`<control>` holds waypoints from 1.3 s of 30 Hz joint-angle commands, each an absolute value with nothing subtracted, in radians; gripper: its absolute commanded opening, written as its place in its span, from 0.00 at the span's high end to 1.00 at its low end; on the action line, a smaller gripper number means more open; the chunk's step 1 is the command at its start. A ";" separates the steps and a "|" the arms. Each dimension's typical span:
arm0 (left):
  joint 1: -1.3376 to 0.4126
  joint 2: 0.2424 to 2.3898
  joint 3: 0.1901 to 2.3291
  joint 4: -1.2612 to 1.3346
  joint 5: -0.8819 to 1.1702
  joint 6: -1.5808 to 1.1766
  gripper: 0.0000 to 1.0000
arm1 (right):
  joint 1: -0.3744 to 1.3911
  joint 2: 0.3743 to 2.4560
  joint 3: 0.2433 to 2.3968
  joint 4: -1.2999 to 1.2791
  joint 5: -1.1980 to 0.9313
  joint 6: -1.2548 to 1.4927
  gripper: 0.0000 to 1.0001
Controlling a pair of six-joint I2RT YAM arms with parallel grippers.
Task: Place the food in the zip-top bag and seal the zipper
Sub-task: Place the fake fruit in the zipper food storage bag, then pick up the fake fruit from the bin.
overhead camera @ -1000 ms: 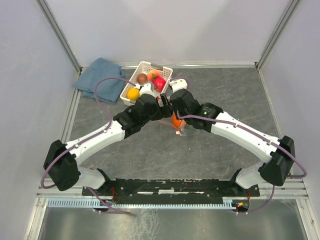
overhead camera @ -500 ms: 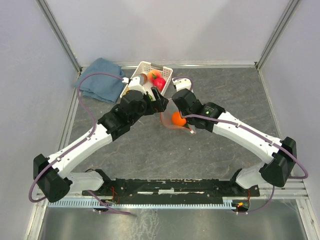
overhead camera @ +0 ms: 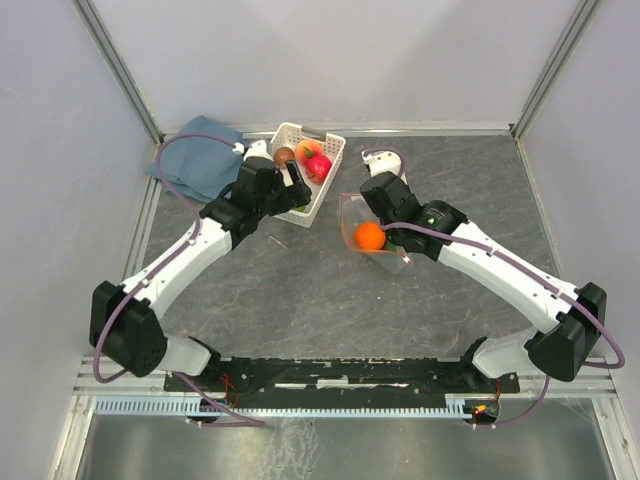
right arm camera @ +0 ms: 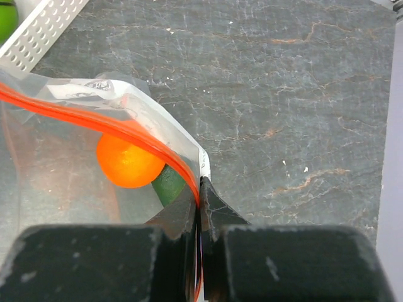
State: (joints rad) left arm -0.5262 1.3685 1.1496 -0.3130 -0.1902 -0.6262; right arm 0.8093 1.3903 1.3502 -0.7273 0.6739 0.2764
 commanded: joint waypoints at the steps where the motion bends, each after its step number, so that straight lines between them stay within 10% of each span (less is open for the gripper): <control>1: -0.479 1.431 1.226 -0.333 -0.157 -0.557 0.00 | 0.805 1.360 1.377 -0.723 0.712 0.255 0.92; 39: -0.393 1.956 1.636 -0.544 -0.182 -0.416 0.00 | 0.772 1.374 1.362 -0.644 0.615 0.216 0.93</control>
